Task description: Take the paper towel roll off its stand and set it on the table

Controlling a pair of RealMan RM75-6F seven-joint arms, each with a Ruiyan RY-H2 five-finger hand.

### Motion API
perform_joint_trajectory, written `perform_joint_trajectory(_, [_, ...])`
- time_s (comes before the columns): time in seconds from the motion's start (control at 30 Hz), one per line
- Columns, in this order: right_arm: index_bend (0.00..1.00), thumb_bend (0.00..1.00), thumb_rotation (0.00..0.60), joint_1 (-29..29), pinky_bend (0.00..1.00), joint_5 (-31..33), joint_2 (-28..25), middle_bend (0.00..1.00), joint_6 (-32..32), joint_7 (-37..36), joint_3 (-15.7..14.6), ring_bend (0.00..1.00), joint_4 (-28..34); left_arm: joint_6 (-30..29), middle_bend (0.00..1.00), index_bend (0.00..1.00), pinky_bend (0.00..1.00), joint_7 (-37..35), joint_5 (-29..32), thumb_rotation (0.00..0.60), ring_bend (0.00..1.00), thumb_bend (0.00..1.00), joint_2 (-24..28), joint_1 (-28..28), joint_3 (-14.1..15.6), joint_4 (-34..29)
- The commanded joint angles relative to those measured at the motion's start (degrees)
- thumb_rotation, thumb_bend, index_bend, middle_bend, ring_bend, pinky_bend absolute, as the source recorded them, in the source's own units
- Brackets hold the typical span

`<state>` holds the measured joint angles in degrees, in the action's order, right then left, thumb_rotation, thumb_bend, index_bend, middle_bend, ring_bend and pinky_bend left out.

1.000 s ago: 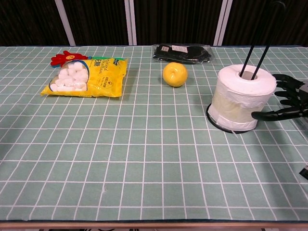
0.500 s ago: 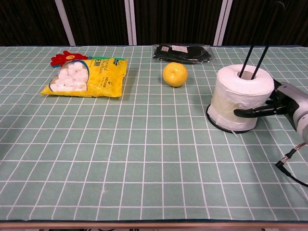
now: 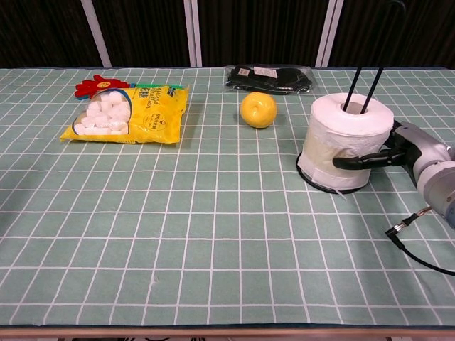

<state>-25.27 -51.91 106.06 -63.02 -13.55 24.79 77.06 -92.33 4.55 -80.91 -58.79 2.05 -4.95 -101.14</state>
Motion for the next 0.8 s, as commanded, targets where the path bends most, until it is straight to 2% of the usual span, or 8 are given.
perform_joint_trajectory(0.03, [0.10, 0.00, 0.600, -0.09, 0.00, 0.83, 0.74, 0.09, -0.48, -0.11, 0.77, 0.09, -0.47, 0.02, 0.00, 0.14, 0.00, 0.12, -0.09, 0.600, 0.00, 0.12, -0.01, -0.01, 0.06, -0.05])
perform_joint_trajectory(0.23, [0.24, 0.00, 0.600, 0.08, 0.00, 0.67, 1.10, 0.22, -1.34, -0.13, 1.22, 0.22, -0.44, 0.01, 0.00, 0.14, 0.00, 0.25, -0.04, 0.600, 0.00, 0.12, -0.04, 0.01, 0.07, -0.09])
perform_joint_trajectory(0.4, [0.30, 0.00, 0.600, 0.19, 0.01, -0.33, -0.15, 0.26, -1.24, -0.61, 1.69, 0.26, 1.52, 0.02, 0.00, 0.14, 0.00, 0.42, -0.16, 0.600, 0.00, 0.12, -0.08, 0.00, 0.14, -0.11])
perform_joint_trajectory(0.8, [0.31, 0.00, 0.600, 0.94, 0.02, -1.98, -6.77, 0.26, -2.14, 1.88, 2.85, 0.26, 10.16, -0.12, 0.00, 0.14, 0.00, 0.72, -0.16, 0.600, 0.00, 0.12, -0.17, 0.06, 0.14, -0.20])
